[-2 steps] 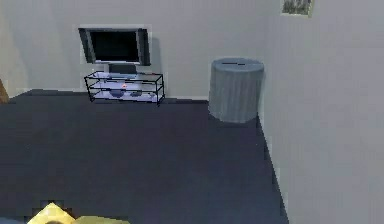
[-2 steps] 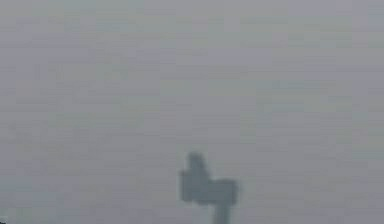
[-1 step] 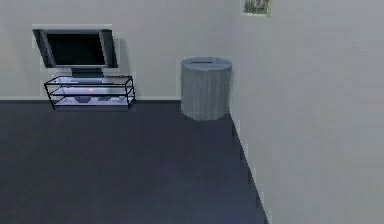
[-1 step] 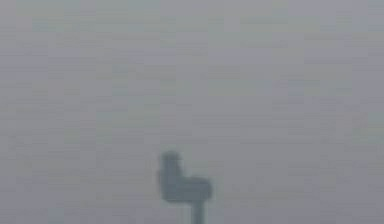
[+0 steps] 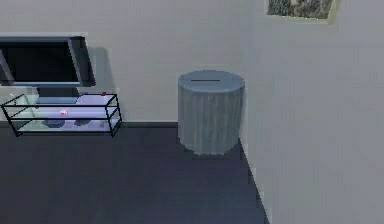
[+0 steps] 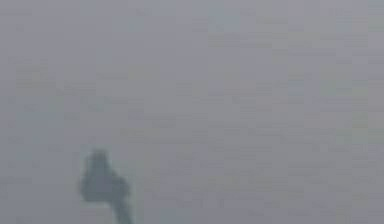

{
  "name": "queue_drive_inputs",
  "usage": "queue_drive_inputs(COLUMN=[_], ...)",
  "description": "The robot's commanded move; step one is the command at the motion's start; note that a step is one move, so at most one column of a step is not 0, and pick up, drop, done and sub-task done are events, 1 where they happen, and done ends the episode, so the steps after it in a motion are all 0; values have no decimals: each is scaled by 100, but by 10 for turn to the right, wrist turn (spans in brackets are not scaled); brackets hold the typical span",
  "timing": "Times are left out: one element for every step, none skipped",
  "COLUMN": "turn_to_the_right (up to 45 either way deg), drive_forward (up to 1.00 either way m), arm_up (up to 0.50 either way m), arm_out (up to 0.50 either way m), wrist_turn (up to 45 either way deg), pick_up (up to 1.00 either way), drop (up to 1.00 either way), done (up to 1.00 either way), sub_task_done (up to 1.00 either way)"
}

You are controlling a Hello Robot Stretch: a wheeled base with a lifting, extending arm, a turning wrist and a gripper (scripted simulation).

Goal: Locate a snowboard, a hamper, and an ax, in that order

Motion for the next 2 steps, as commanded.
queue_drive_inputs(turn_to_the_right=[-240, 0], drive_forward=[0, 5], arm_up=[0, 0], arm_out=[0, 0], wrist_turn=[0, 0], pick_up=[0, 0], drop=[0, 0], done=[0, 0], sub_task_done=[0, 0])
